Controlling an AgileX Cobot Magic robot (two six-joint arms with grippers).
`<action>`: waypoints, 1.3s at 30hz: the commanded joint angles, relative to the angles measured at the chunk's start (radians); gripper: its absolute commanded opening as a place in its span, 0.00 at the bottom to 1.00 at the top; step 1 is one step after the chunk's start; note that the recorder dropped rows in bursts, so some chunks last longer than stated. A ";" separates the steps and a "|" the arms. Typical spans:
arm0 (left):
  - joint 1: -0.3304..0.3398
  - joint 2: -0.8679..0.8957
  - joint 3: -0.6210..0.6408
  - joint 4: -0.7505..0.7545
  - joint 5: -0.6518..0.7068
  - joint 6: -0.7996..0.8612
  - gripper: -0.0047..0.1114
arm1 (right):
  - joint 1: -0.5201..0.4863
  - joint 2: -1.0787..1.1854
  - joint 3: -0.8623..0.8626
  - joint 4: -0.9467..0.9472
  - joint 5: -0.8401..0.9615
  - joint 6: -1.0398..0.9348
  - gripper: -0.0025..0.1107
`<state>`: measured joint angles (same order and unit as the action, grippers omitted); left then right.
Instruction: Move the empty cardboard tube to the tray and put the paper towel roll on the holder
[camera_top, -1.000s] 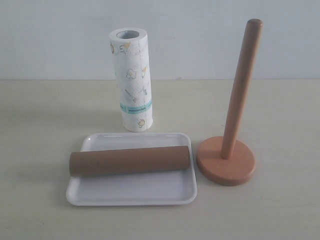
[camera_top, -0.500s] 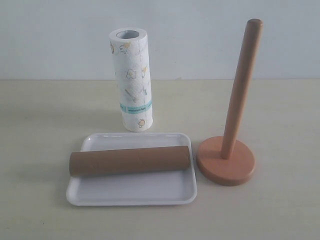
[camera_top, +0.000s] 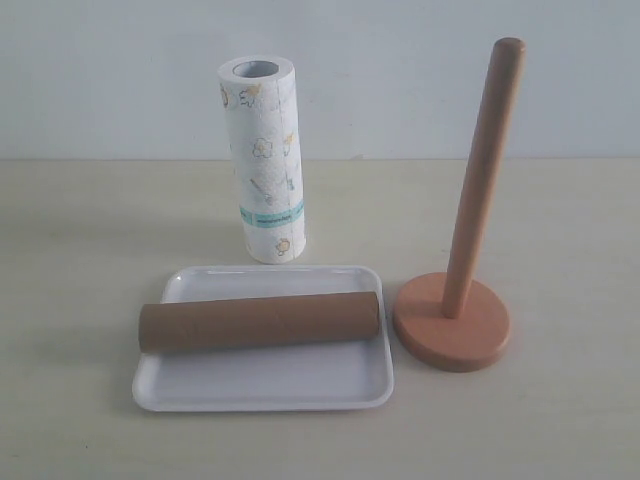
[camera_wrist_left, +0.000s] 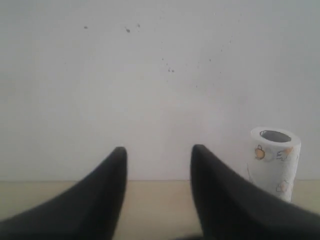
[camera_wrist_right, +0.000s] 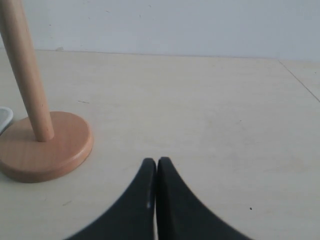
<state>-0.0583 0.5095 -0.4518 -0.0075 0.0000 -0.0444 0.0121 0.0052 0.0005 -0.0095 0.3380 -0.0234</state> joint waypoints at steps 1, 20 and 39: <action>0.002 0.158 -0.081 -0.012 0.020 -0.103 0.62 | -0.003 -0.005 0.000 0.000 -0.008 -0.001 0.02; -0.022 0.459 -0.147 0.022 -0.105 -0.253 0.67 | -0.003 -0.005 0.000 0.000 -0.008 -0.001 0.02; -0.022 0.459 -0.147 0.127 -0.126 -0.240 0.98 | -0.003 -0.005 0.000 0.000 -0.008 -0.001 0.02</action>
<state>-0.0711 0.9685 -0.5919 0.0467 -0.1064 -0.3264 0.0121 0.0052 0.0005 -0.0095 0.3380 -0.0234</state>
